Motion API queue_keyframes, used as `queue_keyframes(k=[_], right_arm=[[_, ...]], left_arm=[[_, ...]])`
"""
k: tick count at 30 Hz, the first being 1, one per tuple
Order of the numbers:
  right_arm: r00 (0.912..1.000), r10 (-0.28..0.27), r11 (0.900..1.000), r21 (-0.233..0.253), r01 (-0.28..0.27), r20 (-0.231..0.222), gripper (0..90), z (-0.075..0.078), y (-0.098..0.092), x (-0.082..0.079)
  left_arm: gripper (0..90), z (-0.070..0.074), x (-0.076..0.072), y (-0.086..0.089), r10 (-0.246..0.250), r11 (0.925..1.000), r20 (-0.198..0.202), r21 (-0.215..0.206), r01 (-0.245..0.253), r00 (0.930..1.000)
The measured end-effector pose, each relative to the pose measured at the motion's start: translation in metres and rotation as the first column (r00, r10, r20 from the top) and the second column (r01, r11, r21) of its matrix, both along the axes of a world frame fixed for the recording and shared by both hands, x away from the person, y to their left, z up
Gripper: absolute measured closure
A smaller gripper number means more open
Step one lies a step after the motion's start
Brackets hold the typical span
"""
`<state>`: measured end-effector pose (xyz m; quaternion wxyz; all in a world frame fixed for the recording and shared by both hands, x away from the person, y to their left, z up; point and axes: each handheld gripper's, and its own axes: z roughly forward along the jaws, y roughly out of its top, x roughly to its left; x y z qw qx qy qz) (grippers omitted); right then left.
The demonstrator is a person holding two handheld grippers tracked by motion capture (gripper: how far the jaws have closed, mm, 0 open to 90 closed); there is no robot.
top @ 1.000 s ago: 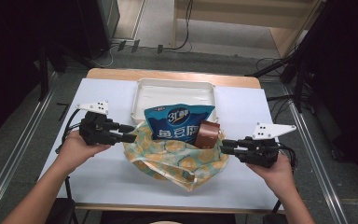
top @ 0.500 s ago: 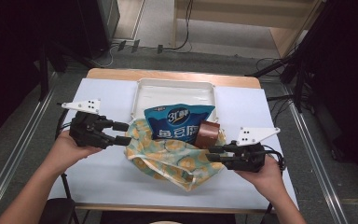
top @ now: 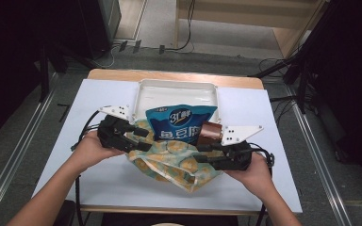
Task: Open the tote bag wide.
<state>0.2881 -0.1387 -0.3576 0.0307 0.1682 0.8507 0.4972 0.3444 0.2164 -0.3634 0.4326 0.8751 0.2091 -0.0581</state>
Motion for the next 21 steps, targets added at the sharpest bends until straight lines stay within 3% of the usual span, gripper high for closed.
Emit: queue_keyframes(k=[4, 9, 14, 15, 18, 21], right_arm=[[0.9997, 0.006, 1.0, 0.009, -0.006, 0.022, 61.8, -0.002, 0.005, -0.002], [0.9994, 0.022, 1.0, 0.011, -0.022, 0.028, 60.5, -0.001, 0.013, -0.009], [0.9984, -0.009, 1.0, -0.007, 0.009, 0.056, 60.6, -0.001, 0.022, -0.015], [0.9985, -0.005, 1.0, -0.003, 0.005, 0.054, 60.8, -0.001, 0.021, -0.016], [0.9987, -0.022, 1.0, 0.014, 0.022, 0.047, 61.6, -0.002, 0.013, -0.018], [0.9975, -0.058, 0.998, 0.014, 0.058, 0.04, 62.6, -0.006, -0.002, -0.02]], left_arm=[[41.0, -0.009, 0.003, -0.002, 0.0, 0.9999, -0.03, -0.011, 0.0, 0.9995], [45.1, -0.015, 0.003, -0.003, 0.006, 1.0, -0.041, -0.006, -0.006, 0.9992], [61.9, -0.017, 0.001, -0.005, -0.003, 0.9997, -0.046, 0.025, 0.004, 0.9989], [71.4, -0.017, 0.0, -0.005, -0.008, 0.9997, -0.048, 0.021, 0.009, 0.9988], [87.3, -0.015, -0.004, -0.003, -0.011, 0.9997, -0.046, 0.023, 0.012, 0.9989], [90.0, -0.014, -0.01, 0.0, -0.024, 0.9996, -0.055, 0.014, 0.024, 0.9982]])
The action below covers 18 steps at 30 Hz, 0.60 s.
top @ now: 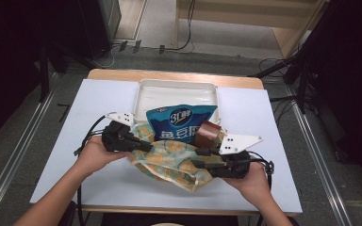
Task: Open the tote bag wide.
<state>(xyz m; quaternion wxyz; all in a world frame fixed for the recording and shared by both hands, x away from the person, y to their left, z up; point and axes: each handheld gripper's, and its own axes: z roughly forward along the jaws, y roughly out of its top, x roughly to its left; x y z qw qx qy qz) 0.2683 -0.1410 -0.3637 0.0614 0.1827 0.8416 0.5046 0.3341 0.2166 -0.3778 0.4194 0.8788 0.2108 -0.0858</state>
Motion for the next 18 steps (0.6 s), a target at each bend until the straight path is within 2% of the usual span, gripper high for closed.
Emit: queue_keyframes(k=[4, 9, 13, 18], right_arm=[[0.9991, -0.043, 0.999, -0.022, 0.042, -0.003, 63.4, -0.005, -0.019, 0.0], [0.9948, -0.101, 0.995, -0.027, 0.1, -0.015, 63.6, -0.01, -0.041, 0.006], [0.9904, -0.136, 0.99, -0.027, 0.135, -0.023, 63.2, -0.013, -0.048, 0.012], [0.9909, -0.131, 0.991, -0.025, 0.13, -0.029, 57.6, -0.016, -0.049, 0.021]], left_arm=[[90.0, 0.001, -0.009, 0.005, -0.003, 0.9999, 0.004, -0.013, 0.003, 1.0], [90.0, 0.002, -0.017, 0.005, -0.028, 0.9991, -0.014, -0.034, 0.028, 0.9995], [90.0, 0.001, -0.022, 0.003, -0.047, 0.9982, -0.02, -0.039, 0.046, 0.9987], [90.0, -0.005, -0.023, 0.003, -0.057, 0.9976, -0.043, -0.041, 0.055, 0.9975]])
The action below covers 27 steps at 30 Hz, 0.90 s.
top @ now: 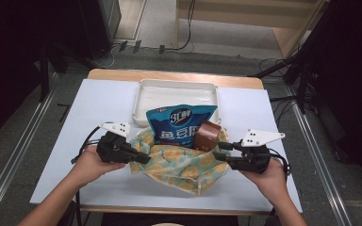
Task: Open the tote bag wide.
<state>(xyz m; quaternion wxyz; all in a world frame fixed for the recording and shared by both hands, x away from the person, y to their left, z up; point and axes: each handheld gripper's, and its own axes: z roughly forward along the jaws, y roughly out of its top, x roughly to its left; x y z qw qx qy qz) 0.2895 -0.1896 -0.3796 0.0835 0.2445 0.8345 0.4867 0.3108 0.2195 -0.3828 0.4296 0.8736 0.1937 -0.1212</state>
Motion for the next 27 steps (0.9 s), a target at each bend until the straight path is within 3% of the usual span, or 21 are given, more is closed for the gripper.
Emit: queue_keyframes(k=[5, 10, 13, 21, 27], right_arm=[[0.9987, 0.042, 0.999, 0.01, -0.042, -0.029, 46.9, -0.006, 0.0, 0.009], [0.9988, 0.03, 0.999, -0.015, -0.031, -0.039, 43.0, -0.012, 0.004, 0.016], [0.9981, 0.017, 0.999, -0.03, -0.019, -0.06, 50.2, -0.016, 0.004, 0.017], [0.9954, 0.024, 0.996, -0.084, -0.032, -0.093, 87.3, -0.025, 0.01, 0.015], [0.9905, 0.028, 0.995, -0.094, -0.041, -0.135, 90.0, -0.03, 0.012, 0.015]], left_arm=[[89.9, -0.003, 0.0, -0.003, -0.009, 1.0, -0.007, 0.001, 0.009, 0.9999], [89.9, -0.005, 0.003, -0.005, -0.011, 0.9999, -0.009, 0.002, 0.011, 0.9999], [90.0, -0.006, 0.004, -0.005, -0.007, 1.0, -0.011, -0.004, 0.007, 0.9999], [90.0, -0.008, 0.005, -0.004, 0.002, 0.9999, -0.013, -0.011, -0.002, 0.9999], [90.0, -0.01, 0.004, -0.003, 0.007, 0.9999, -0.016, -0.012, -0.007, 0.9998]])
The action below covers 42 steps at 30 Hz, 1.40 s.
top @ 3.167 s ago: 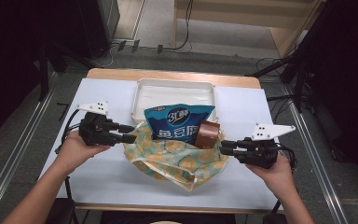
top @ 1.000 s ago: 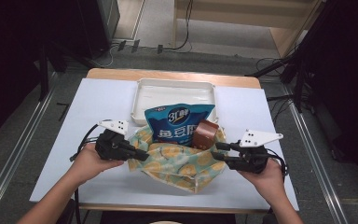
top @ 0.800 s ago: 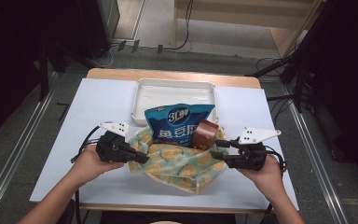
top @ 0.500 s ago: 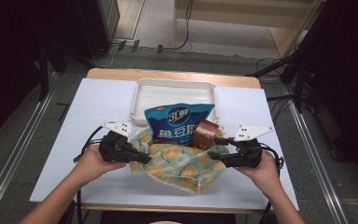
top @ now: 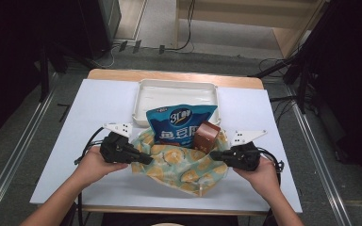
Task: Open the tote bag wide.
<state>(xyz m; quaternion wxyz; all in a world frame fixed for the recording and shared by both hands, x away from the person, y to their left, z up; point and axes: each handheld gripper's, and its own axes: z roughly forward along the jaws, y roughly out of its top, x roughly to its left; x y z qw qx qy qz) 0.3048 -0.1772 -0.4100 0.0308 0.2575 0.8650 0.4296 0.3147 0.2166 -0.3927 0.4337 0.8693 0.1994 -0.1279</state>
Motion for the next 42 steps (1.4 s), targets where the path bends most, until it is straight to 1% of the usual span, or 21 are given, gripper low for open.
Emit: queue_keyframes(k=[1, 5, 8, 10, 12, 14, 16, 18, 19, 21, 24, 26, 29, 32, 34, 35, 36, 39, 40, 41, 42], right_arm=[[1.0, -0.001, 1.0, -0.007, 0.001, -0.002, 90.0, -0.001, 0.0, 0.0], [0.9997, -0.013, 1.0, -0.004, 0.013, -0.019, 90.0, -0.007, -0.003, -0.002], [0.9992, -0.026, 1.0, 0.008, 0.026, -0.03, 90.0, -0.012, -0.005, -0.002], [0.9991, -0.029, 0.999, 0.022, 0.029, -0.033, 90.0, -0.013, -0.007, -0.003], [0.9991, -0.036, 0.999, 0.04, 0.036, -0.021, 90.0, -0.011, -0.009, -0.005], [0.9986, -0.052, 0.996, 0.066, 0.053, -0.007, 90.0, -0.004, -0.011, -0.006], [0.9975, -0.07, 0.995, 0.074, 0.069, 0.008, 90.0, 0.001, -0.013, -0.005], [0.995, -0.099, 0.991, 0.092, 0.097, 0.014, 90.0, 0.007, -0.016, -0.003], [0.9928, -0.118, 0.988, 0.101, 0.115, 0.02, 90.0, 0.009, -0.017, -0.002], [0.988, -0.153, 0.982, 0.117, 0.149, 0.021, 90.0, 0.011, -0.02, 0.002], [0.9865, -0.163, 0.981, 0.102, 0.162, 0.003, 90.0, 0.005, -0.017, 0.007], [0.9865, -0.164, 0.983, 0.083, 0.164, -0.012, 90.0, -0.001, -0.014, 0.009], [0.9862, -0.164, 0.983, 0.082, 0.165, -0.017, 90.0, -0.007, -0.012, 0.01], [0.9856, -0.165, 0.984, 0.06, 0.167, -0.036, 90.0, -0.016, -0.011, 0.009], [0.985, -0.165, 0.985, 0.047, 0.167, -0.05, 90.0, -0.021, -0.01, 0.01], [0.9857, -0.163, 0.985, 0.052, 0.166, -0.042, 90.0, -0.024, -0.009, 0.01], [0.9849, -0.165, 0.984, 0.056, 0.168, -0.054, 90.0, -0.028, -0.009, 0.01], [0.9841, -0.161, 0.986, 0.037, 0.164, -0.075, 90.0, -0.035, -0.007, 0.01], [0.9835, -0.161, 0.986, 0.023, 0.163, -0.083, 90.0, -0.037, -0.007, 0.011], [0.9843, -0.16, 0.987, 0.014, 0.161, -0.075, 90.0, -0.038, -0.006, 0.01], [0.985, -0.157, 0.987, 0.015, 0.159, -0.072, 90.0, -0.04, -0.006, 0.01]], left_arm=[[90.0, -0.001, -0.001, 0.0, 0.001, 1.0, -0.006, -0.002, -0.001, 1.0], [90.0, -0.005, -0.004, 0.002, -0.004, 1.0, -0.02, -0.009, 0.003, 0.9998], [90.0, -0.008, -0.009, 0.004, -0.006, 0.9999, -0.026, -0.015, 0.006, 0.9996], [90.0, -0.009, -0.013, 0.006, -0.011, 0.9997, -0.02, -0.024, 0.011, 0.9997], [90.0, -0.009, -0.018, 0.007, -0.023, 0.9995, -0.015, -0.024, 0.022, 0.9996], [90.0, -0.011, -0.021, 0.007, -0.028, 0.9993, -0.027, -0.024, 0.028, 0.9992], [90.0, -0.013, -0.022, 0.006, -0.028, 0.9994, -0.036, -0.021, 0.028, 0.999], [90.0, -0.017, -0.023, 0.007, -0.031, 0.9994, -0.039, -0.019, 0.03, 0.9988], [90.0, -0.019, -0.024, 0.006, -0.028, 0.9995, -0.05, -0.019, 0.027, 0.9984], [90.0, -0.024, -0.023, 0.005, -0.034, 0.9994, -0.054, -0.005, 0.034, 0.998], [90.0, -0.031, -0.023, 0.004, -0.034, 0.9994, -0.072, 0.009, 0.035, 0.9968], [90.0, -0.035, -0.021, 0.004, -0.03, 0.9995, -0.072, 0.01, 0.031, 0.9969], [90.0, -0.042, -0.018, 0.006, -0.014, 0.9996, -0.076, 0.022, 0.016, 0.997], [90.0, -0.047, -0.015, 0.006, 0.004, 0.9994, -0.079, 0.033, -0.001, 0.9969], [90.0, -0.05, -0.013, 0.006, 0.017, 0.9994, -0.062, 0.031, -0.015, 0.9979], [90.0, -0.052, -0.012, 0.007, 0.026, 0.9992, -0.042, 0.031, -0.025, 0.9988], [90.0, -0.054, -0.01, 0.007, 0.026, 0.9991, -0.038, 0.035, -0.025, 0.999], [90.0, -0.06, -0.006, 0.007, 0.038, 0.9983, -0.052, 0.046, -0.036, 0.9979], [90.0, -0.061, -0.005, 0.007, 0.038, 0.998, -0.05, 0.052, -0.036, 0.998], [90.0, -0.063, -0.003, 0.007, 0.036, 0.9977, -0.041, 0.06, -0.033, 0.9985], [90.0, -0.065, -0.002, 0.007, 0.04, 0.998, -0.046, 0.05, -0.038, 0.9981]])
